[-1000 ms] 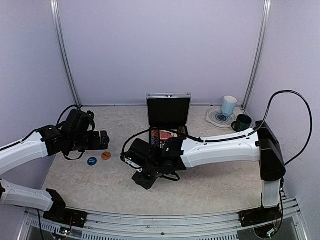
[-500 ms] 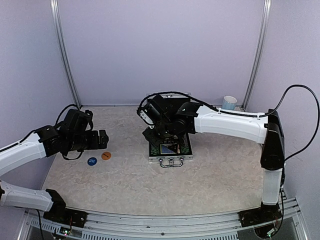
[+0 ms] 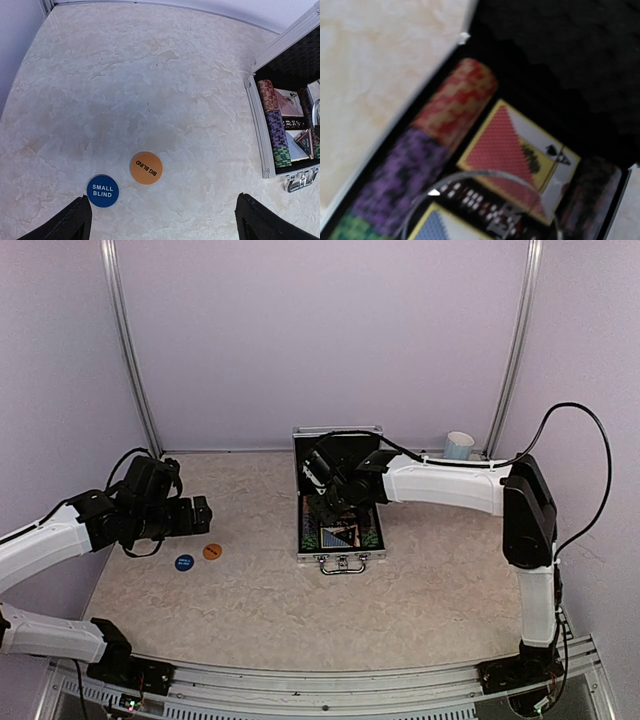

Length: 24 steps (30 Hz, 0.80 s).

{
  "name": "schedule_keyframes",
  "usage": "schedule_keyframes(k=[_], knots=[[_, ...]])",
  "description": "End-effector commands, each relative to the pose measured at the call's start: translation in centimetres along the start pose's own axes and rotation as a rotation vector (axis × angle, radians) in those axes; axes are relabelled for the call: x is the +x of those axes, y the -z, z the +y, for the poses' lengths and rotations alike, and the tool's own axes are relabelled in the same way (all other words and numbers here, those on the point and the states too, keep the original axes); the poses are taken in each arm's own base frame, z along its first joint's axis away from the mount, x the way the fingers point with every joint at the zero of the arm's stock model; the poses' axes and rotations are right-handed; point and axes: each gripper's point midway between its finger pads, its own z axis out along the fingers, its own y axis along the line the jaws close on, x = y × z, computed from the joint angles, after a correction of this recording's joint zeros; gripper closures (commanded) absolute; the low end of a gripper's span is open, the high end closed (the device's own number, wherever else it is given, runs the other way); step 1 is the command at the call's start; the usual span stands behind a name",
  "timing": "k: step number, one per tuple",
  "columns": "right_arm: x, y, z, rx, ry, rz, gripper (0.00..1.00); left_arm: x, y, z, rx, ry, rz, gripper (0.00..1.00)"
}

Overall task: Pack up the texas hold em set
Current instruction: Place the dealer button in the poker case.

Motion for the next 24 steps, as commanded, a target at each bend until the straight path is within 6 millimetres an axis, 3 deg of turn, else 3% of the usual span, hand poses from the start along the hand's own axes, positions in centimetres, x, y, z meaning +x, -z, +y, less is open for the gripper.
schedule_keyframes(k=[1, 8, 24], knots=[[-0.6, -2.3, -1.4, 0.044, -0.055, -0.044, 0.57, 0.3, -0.6, 0.2, -0.007, -0.001, 0.01, 0.01], [-0.2, -5.2, -2.2, 0.058, -0.074, -0.043, 0.56, 0.3, -0.6, 0.4, -0.016, -0.001, 0.01, 0.01], [-1.3, -9.0, -2.5, 0.033, -0.123, -0.091, 0.51, 0.2, -0.8, 0.9, -0.034, 0.007, 0.009, 0.01]])
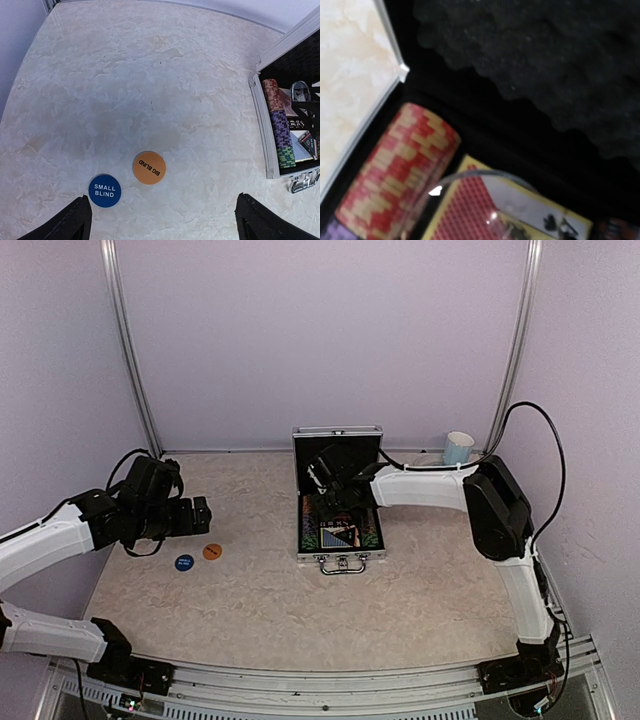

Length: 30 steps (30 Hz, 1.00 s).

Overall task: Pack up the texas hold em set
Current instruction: Place the dealer button in the poker case.

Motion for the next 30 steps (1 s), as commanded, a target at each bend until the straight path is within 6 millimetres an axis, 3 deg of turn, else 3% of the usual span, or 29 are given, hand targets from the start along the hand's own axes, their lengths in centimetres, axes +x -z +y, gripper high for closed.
schedule_keyframes(k=[1, 4, 9, 17, 24, 27, 30], knots=[[-1.4, -1.4, 0.2, -0.01, -0.026, -0.043, 0.51, 0.0, -0.4, 0.6, -0.018, 0.006, -0.002, 0.01], [-1.7, -1.9, 0.2, -0.006, -0.031, -0.053, 0.45, 0.1, -0.5, 0.5, -0.017, 0.006, 0.003, 0.01], [-2.3, -1.8, 0.0, -0.009, -0.048, -0.054, 0.19, 0.2, -0.6, 0.5, -0.016, 0.003, 0.008, 0.01], [-3.4, 1.6, -1.5, 0.001, -0.082, -0.076, 0.13, 0.2, -0.7, 0.4, -0.008, 0.005, 0.011, 0.01], [-1.2, 4.1, -2.4, -0.002, -0.124, -0.045, 0.21, 0.2, -0.8, 0.3, 0.002, 0.007, 0.014, 0.01], [0.5, 3.8, -2.9, 0.027, -0.122, -0.014, 0.32, 0.3, -0.9, 0.3, 0.004, 0.007, 0.021, 0.01], [2.0, 3.1, -3.2, 0.057, -0.109, 0.026, 0.53, 0.3, -0.9, 0.2, 0.006, 0.008, 0.021, 0.01]])
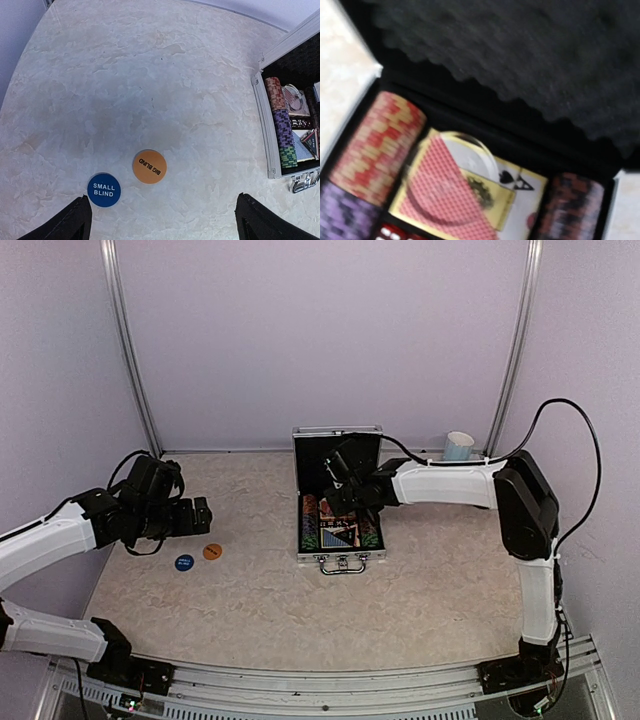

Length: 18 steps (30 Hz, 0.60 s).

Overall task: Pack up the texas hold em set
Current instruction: Place the dealer button in the poker case.

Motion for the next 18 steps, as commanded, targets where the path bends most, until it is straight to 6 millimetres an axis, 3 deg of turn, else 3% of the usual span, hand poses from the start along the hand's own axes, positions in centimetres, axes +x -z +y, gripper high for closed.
schedule_keyframes(k=[1, 18], knots=[[2.2, -0.6, -1.2, 0.06, -0.014, 0.054, 0.57, 0.1, -0.4, 0.1, 0.005, -0.001, 0.002, 0.01], [5.5, -3.5, -1.6, 0.105, -0.018, 0.12, 0.62, 0.1, -0.2, 0.2, 0.003, 0.0, -0.003, 0.01]])
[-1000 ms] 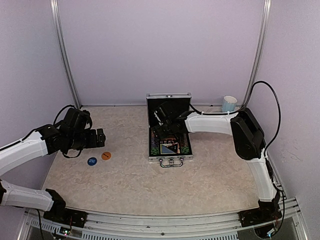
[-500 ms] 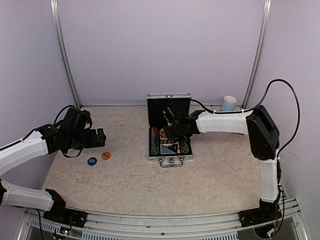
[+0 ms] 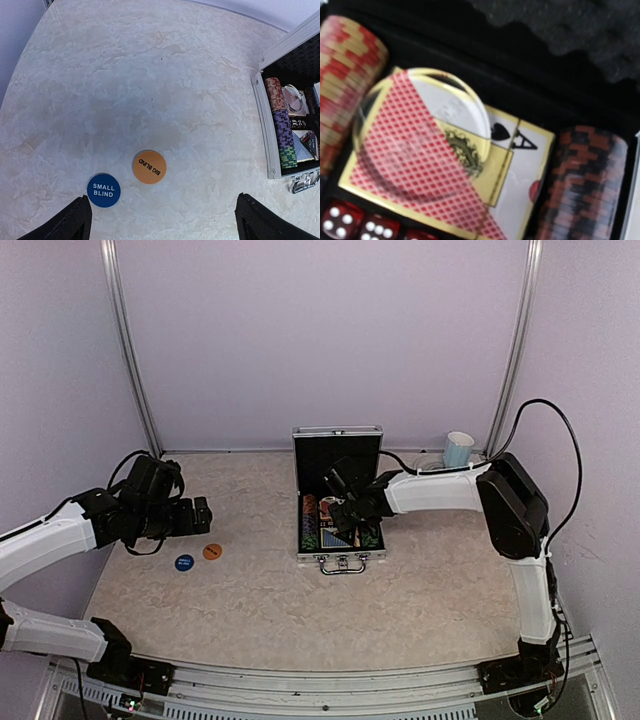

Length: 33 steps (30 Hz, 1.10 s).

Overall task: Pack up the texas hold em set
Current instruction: Place the dealer button in the poker case, then pick up the all-in button from the poker case.

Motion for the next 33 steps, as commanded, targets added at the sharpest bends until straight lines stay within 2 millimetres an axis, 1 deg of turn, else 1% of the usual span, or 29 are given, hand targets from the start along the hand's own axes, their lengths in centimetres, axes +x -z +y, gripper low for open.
schedule_keyframes(k=[1, 12, 15, 20, 23, 29, 33], knots=[[0.9, -1.3, -0.8, 0.037, -0.02, 0.019, 0.62, 0.0, -0.1, 0.1, 0.003, -0.002, -0.006, 0.01], [-0.6, -2.9, 0.3, 0.023, 0.003, -0.001, 0.61, 0.1, -0.1, 0.1, 0.005, -0.002, -0.005, 0.01], [-1.1, -2.8, 0.3, 0.023, 0.0, -0.007, 0.61, 0.1, -0.2, 0.1, 0.005, -0.002, -0.004, 0.01], [-2.3, -1.7, -0.1, 0.025, -0.005, -0.037, 0.61, 0.0, -0.1, 0.1, 0.007, -0.002, -0.006, 0.01], [-2.4, -2.0, -0.4, 0.045, 0.019, -0.036, 0.6, 0.1, -0.2, 0.0, 0.009, -0.002, -0.003, 0.01], [-2.6, -2.7, 0.1, 0.04, 0.034, -0.033, 0.6, 0.2, -0.3, -0.1, 0.013, -0.004, 0.002, 0.01], [-2.7, -2.5, 0.1, 0.033, 0.033, -0.026, 0.59, 0.2, -0.3, 0.0, 0.011, -0.003, 0.001, 0.01]])
